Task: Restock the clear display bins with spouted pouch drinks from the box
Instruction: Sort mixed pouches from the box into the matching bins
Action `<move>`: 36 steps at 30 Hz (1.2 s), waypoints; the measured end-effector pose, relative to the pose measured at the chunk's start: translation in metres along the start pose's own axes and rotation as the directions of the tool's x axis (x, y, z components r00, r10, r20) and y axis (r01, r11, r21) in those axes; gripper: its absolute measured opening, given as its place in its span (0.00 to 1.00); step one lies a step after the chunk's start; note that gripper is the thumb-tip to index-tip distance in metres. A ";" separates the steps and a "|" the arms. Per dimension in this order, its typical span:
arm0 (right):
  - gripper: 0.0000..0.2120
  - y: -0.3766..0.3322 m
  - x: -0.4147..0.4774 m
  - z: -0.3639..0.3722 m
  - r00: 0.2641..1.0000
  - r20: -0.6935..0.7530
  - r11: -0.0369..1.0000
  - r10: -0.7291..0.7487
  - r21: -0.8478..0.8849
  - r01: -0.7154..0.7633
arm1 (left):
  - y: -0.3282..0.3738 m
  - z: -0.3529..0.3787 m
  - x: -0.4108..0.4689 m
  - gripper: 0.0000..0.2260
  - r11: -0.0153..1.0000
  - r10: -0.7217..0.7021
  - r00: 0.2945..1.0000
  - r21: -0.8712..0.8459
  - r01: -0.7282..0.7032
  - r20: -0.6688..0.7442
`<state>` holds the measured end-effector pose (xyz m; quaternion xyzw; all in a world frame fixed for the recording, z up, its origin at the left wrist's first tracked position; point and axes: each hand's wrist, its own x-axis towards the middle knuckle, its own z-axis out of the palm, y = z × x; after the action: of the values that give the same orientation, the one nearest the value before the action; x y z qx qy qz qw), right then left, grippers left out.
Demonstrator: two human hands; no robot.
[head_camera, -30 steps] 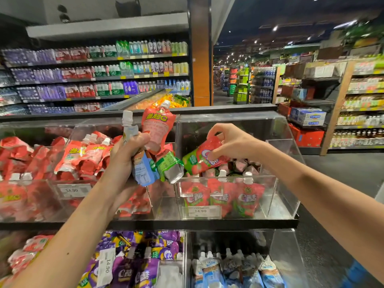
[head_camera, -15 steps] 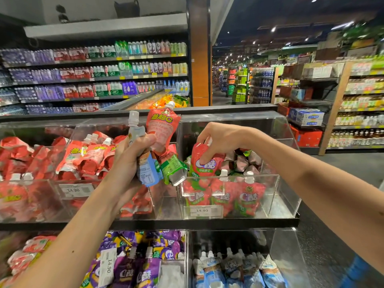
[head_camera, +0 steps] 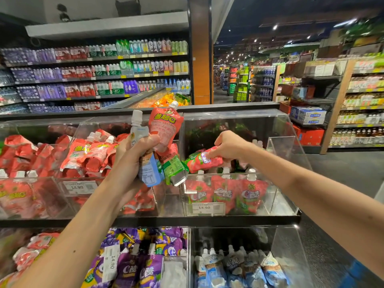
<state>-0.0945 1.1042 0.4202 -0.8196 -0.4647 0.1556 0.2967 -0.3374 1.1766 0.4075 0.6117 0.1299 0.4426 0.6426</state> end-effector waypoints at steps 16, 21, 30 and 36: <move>0.21 0.013 -0.021 0.012 0.965 0.045 0.807 -0.259 -0.538 0.242 | -0.010 0.024 -0.002 0.23 0.997 -0.058 0.998 -0.051 0.060 0.031; 0.17 0.008 -0.032 -0.006 0.950 0.010 0.944 -0.311 -0.112 0.310 | -0.007 0.033 -0.002 0.24 0.986 -0.103 0.993 -0.122 0.110 0.062; 0.24 -0.002 -0.071 -0.025 0.916 0.283 0.839 -0.285 0.536 0.096 | -0.007 0.055 -0.001 0.36 0.927 -0.177 0.979 -0.316 0.202 0.105; 0.26 0.017 -0.071 -0.031 0.959 0.202 0.884 -0.201 0.459 0.089 | -0.008 0.063 0.006 0.20 0.945 -0.177 0.981 -0.263 0.192 0.081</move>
<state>-0.1040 1.0262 0.4320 -0.6672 -0.5099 0.3342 0.4279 -0.2866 1.1398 0.4163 0.5159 0.1069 0.3768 0.7619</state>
